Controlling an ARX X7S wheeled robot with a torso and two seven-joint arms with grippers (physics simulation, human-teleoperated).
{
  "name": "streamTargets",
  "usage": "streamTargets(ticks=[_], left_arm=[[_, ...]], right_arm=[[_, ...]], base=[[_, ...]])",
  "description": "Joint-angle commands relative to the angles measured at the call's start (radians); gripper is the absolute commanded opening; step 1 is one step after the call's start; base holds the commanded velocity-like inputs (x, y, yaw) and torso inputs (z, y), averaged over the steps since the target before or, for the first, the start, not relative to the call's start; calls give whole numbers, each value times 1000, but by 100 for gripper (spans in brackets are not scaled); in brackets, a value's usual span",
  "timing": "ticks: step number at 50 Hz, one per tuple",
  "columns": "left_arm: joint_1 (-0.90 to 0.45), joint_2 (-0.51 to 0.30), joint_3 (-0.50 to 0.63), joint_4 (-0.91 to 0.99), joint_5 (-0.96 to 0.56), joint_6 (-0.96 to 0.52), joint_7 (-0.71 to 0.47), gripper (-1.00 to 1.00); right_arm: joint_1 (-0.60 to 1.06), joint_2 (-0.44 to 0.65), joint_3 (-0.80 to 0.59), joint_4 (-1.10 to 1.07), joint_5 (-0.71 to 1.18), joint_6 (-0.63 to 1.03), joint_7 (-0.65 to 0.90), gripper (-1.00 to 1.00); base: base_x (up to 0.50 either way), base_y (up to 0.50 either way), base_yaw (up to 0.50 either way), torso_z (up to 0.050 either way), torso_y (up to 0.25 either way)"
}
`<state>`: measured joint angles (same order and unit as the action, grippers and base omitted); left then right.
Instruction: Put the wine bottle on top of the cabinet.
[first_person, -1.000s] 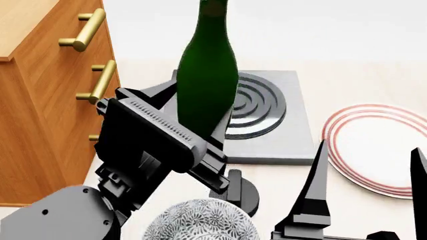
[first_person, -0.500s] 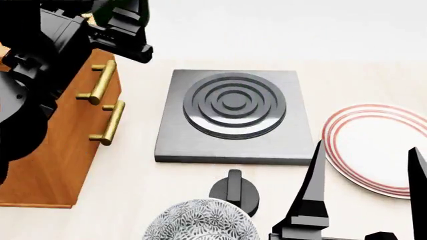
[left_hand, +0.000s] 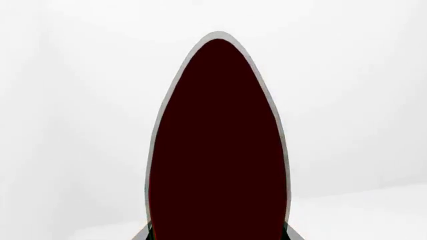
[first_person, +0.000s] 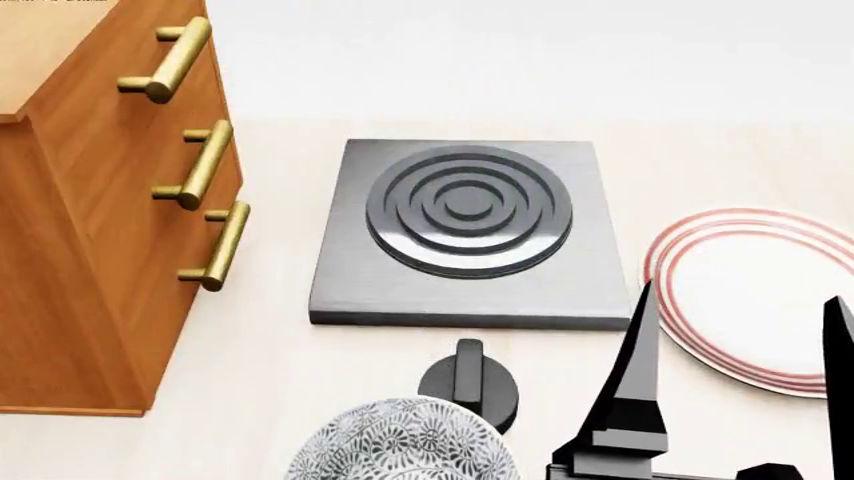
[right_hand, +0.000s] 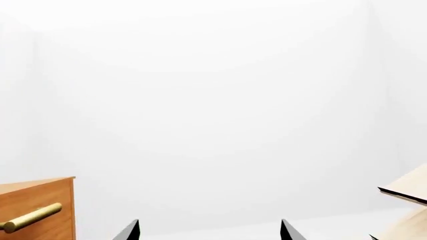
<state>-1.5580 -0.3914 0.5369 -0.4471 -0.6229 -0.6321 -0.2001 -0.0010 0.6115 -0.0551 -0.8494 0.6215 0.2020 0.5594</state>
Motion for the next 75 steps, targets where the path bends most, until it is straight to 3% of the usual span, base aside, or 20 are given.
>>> streamTargets(ticks=[1, 12, 35, 49, 75], left_arm=[[-151, -26, -2, -131, 34, -24, 4, -100], [-224, 4, 31, -261, 79, -3, 35, -100], [-202, 4, -52, -295, -14, -81, 18, -100], [-101, -39, -58, -224, -28, -121, -34, -100], [34, -17, -82, -243, -49, -69, -54, -100]], right_arm=[[-3, -3, -9, 6, -8, -7, -4, 100], [-3, -2, -11, 13, -10, -13, -7, 100], [4, -5, -36, 22, -29, -8, -7, 100], [7, -6, -48, 24, -37, -2, -2, 100], [7, -3, -56, 28, -41, -7, -2, 100]], base=[[0, 0, 0, 0, 0], [0, 0, 0, 0, 1], [0, 0, 0, 0, 1], [0, 0, 0, 1, 1], [0, 0, 0, 0, 1]])
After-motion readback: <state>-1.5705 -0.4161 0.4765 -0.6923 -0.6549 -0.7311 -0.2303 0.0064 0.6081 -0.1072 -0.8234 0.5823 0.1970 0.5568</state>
